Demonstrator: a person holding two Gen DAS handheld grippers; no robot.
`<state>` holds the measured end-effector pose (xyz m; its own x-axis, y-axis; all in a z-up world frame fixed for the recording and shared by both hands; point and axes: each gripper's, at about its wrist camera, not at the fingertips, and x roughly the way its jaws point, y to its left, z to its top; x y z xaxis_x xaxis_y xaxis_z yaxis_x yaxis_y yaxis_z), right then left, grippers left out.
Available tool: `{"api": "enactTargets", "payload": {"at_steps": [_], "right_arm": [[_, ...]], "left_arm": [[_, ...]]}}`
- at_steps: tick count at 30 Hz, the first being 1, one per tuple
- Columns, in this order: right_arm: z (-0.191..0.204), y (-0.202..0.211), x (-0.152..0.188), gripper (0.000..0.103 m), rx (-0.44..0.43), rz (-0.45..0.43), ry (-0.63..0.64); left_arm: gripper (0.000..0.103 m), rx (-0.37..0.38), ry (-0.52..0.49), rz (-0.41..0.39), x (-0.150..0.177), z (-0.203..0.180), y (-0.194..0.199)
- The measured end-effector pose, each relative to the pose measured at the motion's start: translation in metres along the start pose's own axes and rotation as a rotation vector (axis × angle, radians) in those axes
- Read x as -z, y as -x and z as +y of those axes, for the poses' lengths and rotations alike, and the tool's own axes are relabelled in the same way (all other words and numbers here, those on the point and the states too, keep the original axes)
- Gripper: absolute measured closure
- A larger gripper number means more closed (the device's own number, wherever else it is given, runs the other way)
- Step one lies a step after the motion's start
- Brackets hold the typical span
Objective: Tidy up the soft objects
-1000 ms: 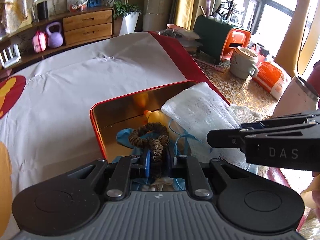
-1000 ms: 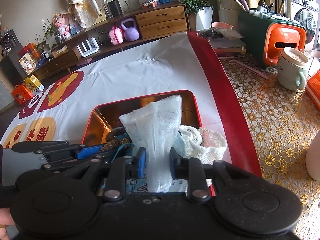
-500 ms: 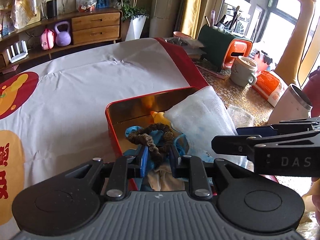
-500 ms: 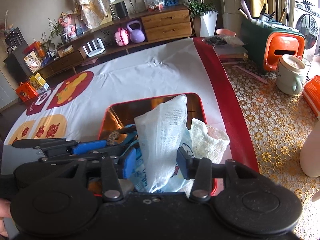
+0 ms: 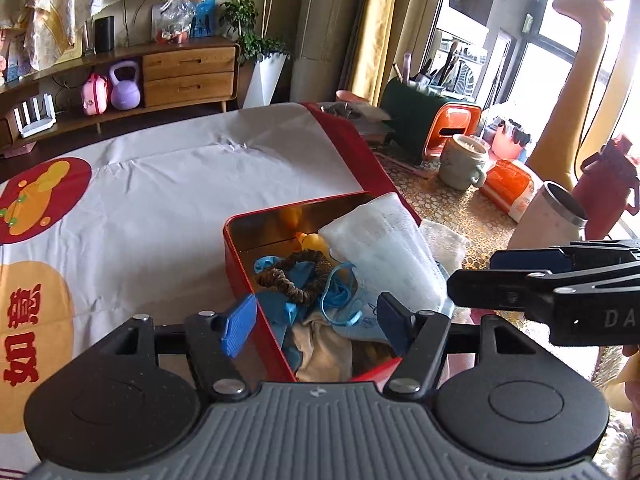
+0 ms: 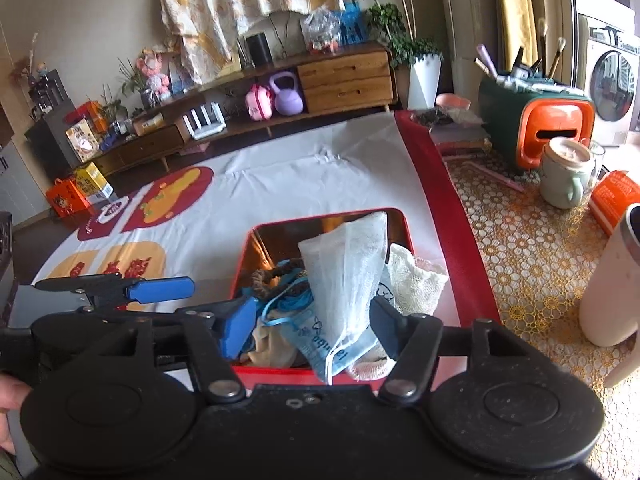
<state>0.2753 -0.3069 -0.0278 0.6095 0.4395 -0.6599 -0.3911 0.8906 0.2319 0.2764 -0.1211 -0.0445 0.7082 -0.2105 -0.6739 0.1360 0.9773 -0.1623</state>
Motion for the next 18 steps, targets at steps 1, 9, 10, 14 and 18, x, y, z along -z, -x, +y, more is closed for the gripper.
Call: {"api": "enactTargets", "payload": {"at_steps": [1,9,10,14,18], "right_arm": [[0.001,0.004,0.002,0.039,-0.008,-0.009,0.002],[0.017,0.036,0.02,0.028,-0.022,-0.097,0.015],[0.019,0.04,0.022,0.025,-0.016,-0.111,0.017],[0.026,0.056,0.031,0.019,-0.025,-0.161,0.024],[0.032,0.067,0.039,0.01,-0.045,-0.191,0.037]], "left_arm": [[0.035,-0.001,-0.001,-0.006,0.001,0.001,0.005],[0.027,-0.018,-0.035,-0.086,0.015,-0.004,0.049],[0.026,-0.019,-0.042,-0.096,0.017,-0.005,0.055],[0.021,-0.004,-0.031,-0.121,0.024,-0.004,0.074],[0.019,0.006,-0.022,-0.128,0.031,-0.003,0.088]]}}
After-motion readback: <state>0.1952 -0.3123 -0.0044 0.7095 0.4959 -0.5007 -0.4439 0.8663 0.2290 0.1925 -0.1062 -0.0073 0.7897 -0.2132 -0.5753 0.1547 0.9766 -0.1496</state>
